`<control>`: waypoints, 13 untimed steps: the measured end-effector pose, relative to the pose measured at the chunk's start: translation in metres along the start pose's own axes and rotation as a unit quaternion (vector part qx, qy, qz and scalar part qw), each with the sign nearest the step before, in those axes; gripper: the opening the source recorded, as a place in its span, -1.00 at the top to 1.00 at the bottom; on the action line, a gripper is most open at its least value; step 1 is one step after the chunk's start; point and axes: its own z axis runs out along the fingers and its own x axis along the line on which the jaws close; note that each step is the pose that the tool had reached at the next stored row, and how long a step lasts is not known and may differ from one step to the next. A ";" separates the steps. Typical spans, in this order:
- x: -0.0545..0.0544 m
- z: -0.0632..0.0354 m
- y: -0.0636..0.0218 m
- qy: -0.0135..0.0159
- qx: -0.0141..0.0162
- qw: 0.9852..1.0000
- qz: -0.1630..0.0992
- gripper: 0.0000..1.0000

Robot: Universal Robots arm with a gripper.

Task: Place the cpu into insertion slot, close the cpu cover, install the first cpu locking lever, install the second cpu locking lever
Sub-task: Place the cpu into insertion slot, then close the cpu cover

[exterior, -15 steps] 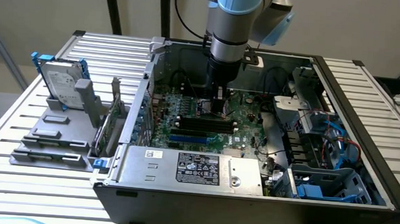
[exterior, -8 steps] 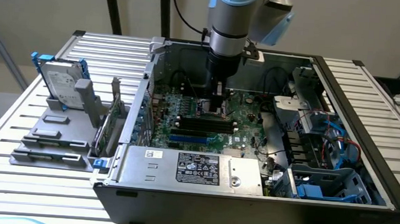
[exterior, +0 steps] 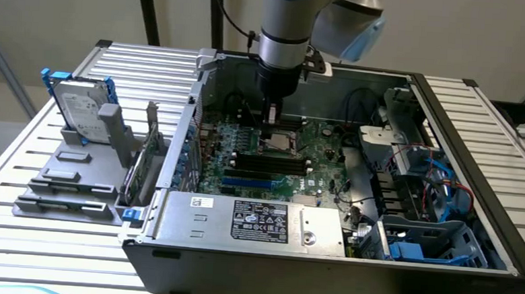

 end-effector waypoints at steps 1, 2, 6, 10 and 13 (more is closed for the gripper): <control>-0.001 -0.0011 -0.0047 0.000 0.000 1.000 0.000 0.52; -0.002 -0.0024 -0.0088 0.000 0.000 1.000 0.000 0.64; -0.003 -0.0088 -0.0160 0.000 0.000 1.000 0.000 0.79; -0.003 -0.0089 -0.0161 0.000 0.000 1.000 0.000 0.79; -0.003 -0.0089 -0.0161 0.000 0.000 1.000 0.000 0.79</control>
